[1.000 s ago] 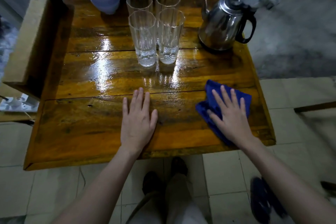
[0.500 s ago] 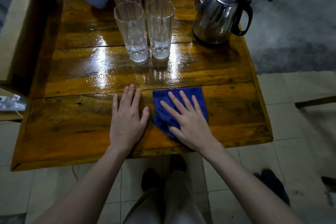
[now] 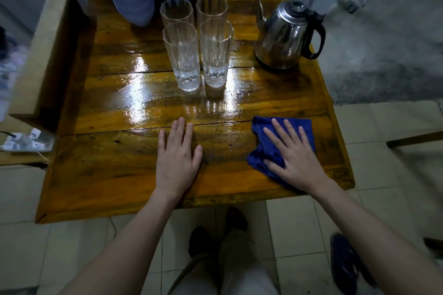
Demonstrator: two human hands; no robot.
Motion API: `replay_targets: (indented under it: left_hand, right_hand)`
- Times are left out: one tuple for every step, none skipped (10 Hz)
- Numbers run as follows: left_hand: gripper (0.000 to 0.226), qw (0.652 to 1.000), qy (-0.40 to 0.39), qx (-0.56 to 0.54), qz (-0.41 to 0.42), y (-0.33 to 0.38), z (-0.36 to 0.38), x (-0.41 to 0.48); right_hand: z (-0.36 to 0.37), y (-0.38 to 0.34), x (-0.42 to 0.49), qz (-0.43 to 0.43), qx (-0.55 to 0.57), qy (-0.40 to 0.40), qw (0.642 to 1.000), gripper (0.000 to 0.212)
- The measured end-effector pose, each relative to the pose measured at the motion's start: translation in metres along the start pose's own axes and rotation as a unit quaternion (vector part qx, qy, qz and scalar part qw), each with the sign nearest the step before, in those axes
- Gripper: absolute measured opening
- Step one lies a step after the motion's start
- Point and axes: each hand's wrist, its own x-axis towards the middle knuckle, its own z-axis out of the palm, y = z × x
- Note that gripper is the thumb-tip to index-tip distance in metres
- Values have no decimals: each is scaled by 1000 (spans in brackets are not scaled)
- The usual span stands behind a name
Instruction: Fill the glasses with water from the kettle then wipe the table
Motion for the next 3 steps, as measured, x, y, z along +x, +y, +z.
replay_targets:
  left_hand:
    - [62,999,-49,-6,13,-5,-13,4]
    - [59,997,-72,-15,14,-8,-34,9]
    - [56,995,-91,-48,2,-13,-72,7]
  right_hand:
    - [-18,-4,2,3,-17,-43,999,86]
    - [-43,-17,8,37,-2,-16,999,87]
    - [-73,-45,16,69,53,40,995,91]
